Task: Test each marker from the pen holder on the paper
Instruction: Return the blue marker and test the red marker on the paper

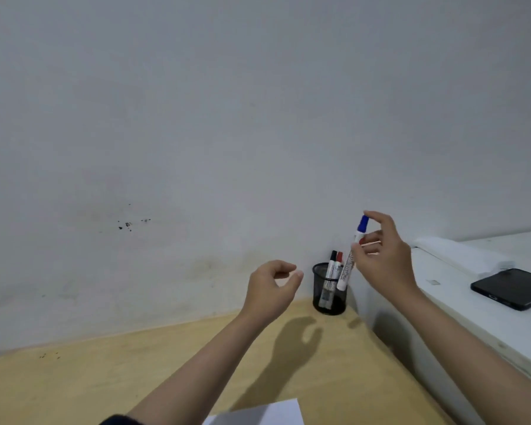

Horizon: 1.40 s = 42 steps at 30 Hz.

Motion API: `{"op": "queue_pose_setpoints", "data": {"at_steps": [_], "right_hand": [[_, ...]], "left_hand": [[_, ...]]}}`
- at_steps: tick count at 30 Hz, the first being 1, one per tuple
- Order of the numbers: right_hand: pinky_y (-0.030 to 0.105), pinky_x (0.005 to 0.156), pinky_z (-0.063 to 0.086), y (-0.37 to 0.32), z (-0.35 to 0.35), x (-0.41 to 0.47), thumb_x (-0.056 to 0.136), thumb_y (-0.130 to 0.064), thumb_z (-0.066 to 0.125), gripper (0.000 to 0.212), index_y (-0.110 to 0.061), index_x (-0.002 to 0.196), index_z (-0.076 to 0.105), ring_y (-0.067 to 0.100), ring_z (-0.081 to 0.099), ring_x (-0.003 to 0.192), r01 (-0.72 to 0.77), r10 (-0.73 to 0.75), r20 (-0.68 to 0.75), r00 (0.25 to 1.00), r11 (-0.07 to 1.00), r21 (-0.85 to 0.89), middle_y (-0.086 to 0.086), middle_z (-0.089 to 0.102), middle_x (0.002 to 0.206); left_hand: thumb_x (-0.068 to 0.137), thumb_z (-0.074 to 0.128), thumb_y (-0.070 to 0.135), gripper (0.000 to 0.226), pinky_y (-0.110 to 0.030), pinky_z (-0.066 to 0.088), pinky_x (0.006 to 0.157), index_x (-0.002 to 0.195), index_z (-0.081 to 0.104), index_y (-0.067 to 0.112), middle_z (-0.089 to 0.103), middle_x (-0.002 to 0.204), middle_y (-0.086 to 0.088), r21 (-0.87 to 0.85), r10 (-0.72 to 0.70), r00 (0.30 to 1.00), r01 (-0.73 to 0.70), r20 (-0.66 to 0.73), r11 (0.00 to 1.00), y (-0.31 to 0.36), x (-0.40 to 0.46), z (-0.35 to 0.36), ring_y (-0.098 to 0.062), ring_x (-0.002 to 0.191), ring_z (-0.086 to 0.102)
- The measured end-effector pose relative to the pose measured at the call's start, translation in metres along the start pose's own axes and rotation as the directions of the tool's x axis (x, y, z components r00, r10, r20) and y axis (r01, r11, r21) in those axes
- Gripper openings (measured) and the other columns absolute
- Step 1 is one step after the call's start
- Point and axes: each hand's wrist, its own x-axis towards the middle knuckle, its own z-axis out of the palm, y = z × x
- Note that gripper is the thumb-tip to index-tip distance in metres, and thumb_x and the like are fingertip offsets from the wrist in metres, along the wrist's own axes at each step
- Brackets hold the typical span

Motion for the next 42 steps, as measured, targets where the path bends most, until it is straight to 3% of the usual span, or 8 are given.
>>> {"op": "queue_pose_setpoints", "data": {"at_steps": [3,6,11,17,26,31,38,42], "right_hand": [[0.024,0.062,0.052,0.030,0.006,0.031,0.080,-0.004,0.064,0.050,-0.023,0.121,0.041,0.017,0.067,0.065,-0.058,0.058,-0.079,0.995,0.998,-0.003,0.009,0.063,0.080],[0.030,0.062,0.053,0.059,0.020,0.045,0.083,-0.002,0.062,0.049,-0.020,0.122,0.039,0.021,0.065,0.067,-0.090,0.089,-0.028,0.996,0.995,-0.040,0.006,0.059,0.076],[0.040,0.060,0.053,0.107,0.044,0.048,0.080,0.000,0.061,0.048,-0.018,0.118,0.037,0.026,0.064,0.064,-0.117,0.147,0.137,0.979,0.971,-0.209,0.008,0.060,0.068],[0.027,0.047,0.041,0.144,0.057,0.050,0.073,-0.003,0.066,0.039,-0.012,0.103,0.042,0.016,0.053,0.056,-0.113,0.231,0.282,0.931,0.919,-0.377,0.005,0.056,0.067],[0.040,0.080,0.049,0.150,0.071,0.076,0.081,-0.030,0.062,0.042,-0.010,0.116,0.051,0.031,0.052,0.106,-0.010,0.227,0.268,0.936,0.780,-0.626,0.013,0.051,0.115],[0.043,0.088,0.045,0.148,0.079,0.079,0.081,-0.029,0.060,0.022,-0.014,0.096,0.064,0.029,0.047,0.109,0.046,0.216,0.279,0.936,0.708,-0.705,0.009,0.051,0.110],[0.043,0.088,0.049,0.119,0.076,0.078,0.065,-0.027,0.078,0.017,-0.028,0.058,0.062,0.028,0.053,0.107,-0.163,0.292,0.250,0.923,0.887,-0.431,0.002,0.064,0.099],[0.037,0.091,0.045,0.080,0.060,0.066,0.066,-0.023,0.081,0.022,-0.029,0.060,0.061,0.020,0.052,0.108,-0.162,0.216,0.248,0.944,0.962,-0.220,-0.011,0.058,0.088]], "left_hand": [[0.081,0.066,0.028,0.024,-0.023,0.043,0.092,0.101,0.066,0.014,0.066,0.110,-0.002,0.103,0.045,0.998,-0.049,0.042,0.993,-0.012,0.026,0.043,-0.013,0.106,0.059],[0.083,0.064,0.027,0.029,-0.018,0.034,0.086,0.104,0.065,0.006,0.063,0.114,-0.010,0.197,0.090,0.994,-0.100,0.062,0.975,-0.021,0.048,0.077,-0.020,0.110,0.056],[0.082,0.065,0.035,0.033,-0.035,0.047,0.076,0.083,0.066,0.002,0.068,0.092,-0.015,0.287,0.008,0.996,-0.033,0.087,0.958,-0.043,0.073,0.107,-0.028,0.089,0.062],[0.076,0.073,0.031,0.037,-0.029,0.050,0.084,0.105,0.070,0.008,0.071,0.107,-0.007,0.236,-0.034,0.998,0.022,0.047,0.971,-0.064,0.079,0.118,-0.019,0.099,0.064],[0.072,0.076,0.030,0.041,-0.016,0.041,0.081,0.103,0.068,0.005,0.070,0.109,-0.007,0.140,-0.099,0.995,0.102,-0.030,0.985,-0.069,0.082,0.121,-0.016,0.104,0.063],[0.072,0.076,0.032,0.041,-0.014,0.038,0.079,0.103,0.067,0.006,0.069,0.108,-0.006,0.157,-0.093,0.995,0.098,-0.034,0.983,-0.071,0.082,0.121,-0.016,0.104,0.062],[0.079,0.065,0.036,0.023,-0.031,0.046,0.072,0.080,0.060,0.014,0.061,0.090,-0.003,0.291,-0.044,0.998,0.027,0.053,0.956,-0.061,0.073,0.115,-0.014,0.081,0.052],[0.082,0.058,0.035,0.028,-0.029,0.046,0.084,0.095,0.066,0.013,0.063,0.105,-0.004,0.334,-0.057,0.989,0.009,0.134,0.943,-0.060,0.072,0.109,-0.018,0.099,0.056]]}}
